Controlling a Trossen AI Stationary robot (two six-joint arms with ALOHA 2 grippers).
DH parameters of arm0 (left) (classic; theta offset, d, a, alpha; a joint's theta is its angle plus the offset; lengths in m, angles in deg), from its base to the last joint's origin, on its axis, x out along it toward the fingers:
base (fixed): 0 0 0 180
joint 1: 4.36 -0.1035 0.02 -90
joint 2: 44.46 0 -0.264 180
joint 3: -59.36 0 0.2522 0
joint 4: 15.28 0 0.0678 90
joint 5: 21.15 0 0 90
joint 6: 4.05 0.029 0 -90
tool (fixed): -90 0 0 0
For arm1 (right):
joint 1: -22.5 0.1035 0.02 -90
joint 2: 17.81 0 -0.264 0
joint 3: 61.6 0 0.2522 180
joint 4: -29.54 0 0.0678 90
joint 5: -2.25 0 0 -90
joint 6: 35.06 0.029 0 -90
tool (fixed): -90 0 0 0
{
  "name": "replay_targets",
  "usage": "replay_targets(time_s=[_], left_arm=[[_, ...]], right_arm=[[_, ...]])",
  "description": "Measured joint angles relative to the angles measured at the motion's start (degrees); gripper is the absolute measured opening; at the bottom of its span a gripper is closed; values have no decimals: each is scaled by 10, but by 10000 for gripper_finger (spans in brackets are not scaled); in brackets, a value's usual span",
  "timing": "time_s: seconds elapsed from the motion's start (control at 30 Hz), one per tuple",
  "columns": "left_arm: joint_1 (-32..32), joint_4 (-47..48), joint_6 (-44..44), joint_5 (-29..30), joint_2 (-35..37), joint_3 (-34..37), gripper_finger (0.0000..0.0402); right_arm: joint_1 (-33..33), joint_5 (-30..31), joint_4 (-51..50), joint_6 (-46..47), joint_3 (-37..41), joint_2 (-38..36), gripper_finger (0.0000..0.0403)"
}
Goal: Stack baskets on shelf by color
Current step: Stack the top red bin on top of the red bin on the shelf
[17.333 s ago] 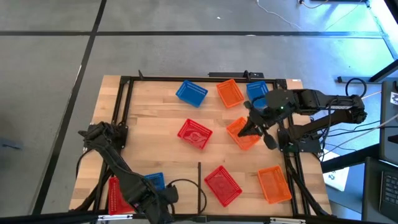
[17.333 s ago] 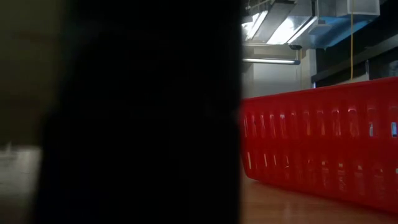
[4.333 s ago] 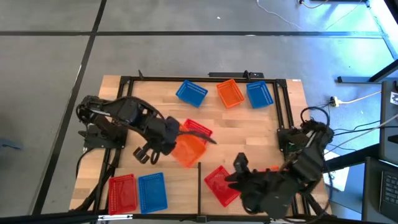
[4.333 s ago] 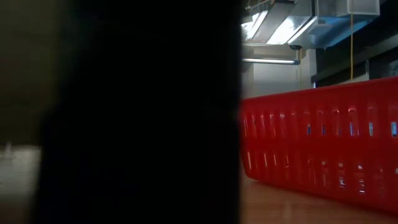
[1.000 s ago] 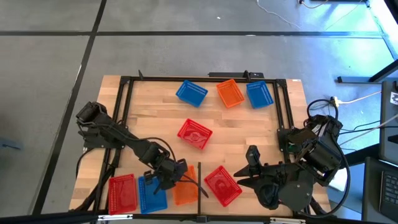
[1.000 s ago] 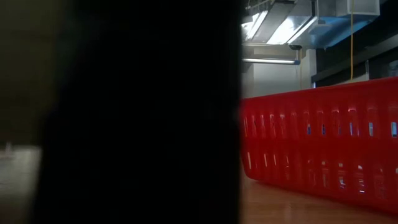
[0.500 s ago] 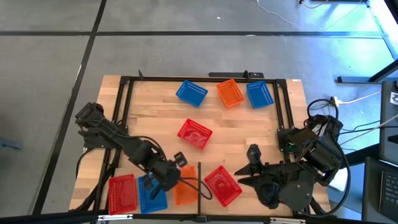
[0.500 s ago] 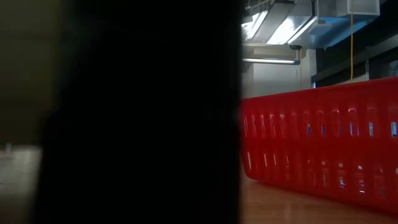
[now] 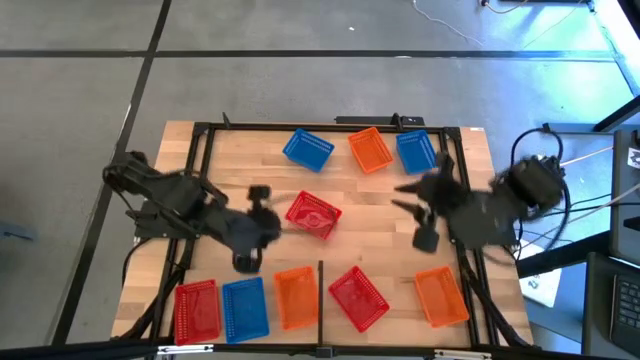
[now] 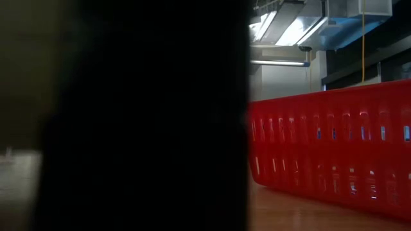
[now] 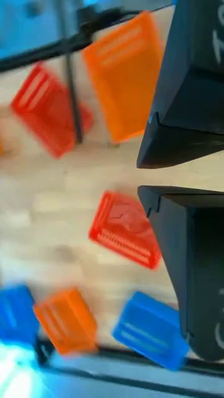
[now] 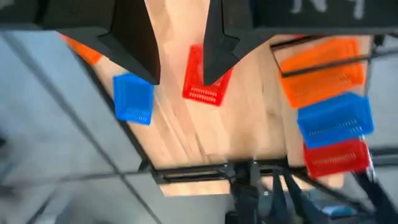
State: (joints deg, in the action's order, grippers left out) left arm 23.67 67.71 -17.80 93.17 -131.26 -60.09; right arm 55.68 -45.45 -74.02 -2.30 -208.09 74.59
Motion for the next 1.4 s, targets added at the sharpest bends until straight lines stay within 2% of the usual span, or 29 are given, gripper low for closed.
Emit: replay_targets(time_s=[0.13,0.3,0.43,0.53,0.77,0.97,1.2,1.4], left_arm=[[-9,16,-82,19,28,1,47],[-5,31,-157,21,57,1,47],[-2,33,-191,28,73,1,47],[-2,34,-198,39,77,1,47],[-2,48,-211,40,78,1,47],[-2,54,-222,40,78,1,47],[-3,55,-270,93,78,1,47],[-4,92,-332,112,78,1,47]], right_arm=[[-75,-97,-2,-58,14,-14,123],[-158,-221,-1,-182,66,-10,122],[-203,-269,12,-274,149,-8,122],[-233,-306,55,-343,215,-8,122],[-291,-491,261,-554,369,-8,123],[-315,-504,399,-711,491,-8,122],[-358,-504,499,-769,595,29,122],[-368,-529,554,-822,618,76,122]])
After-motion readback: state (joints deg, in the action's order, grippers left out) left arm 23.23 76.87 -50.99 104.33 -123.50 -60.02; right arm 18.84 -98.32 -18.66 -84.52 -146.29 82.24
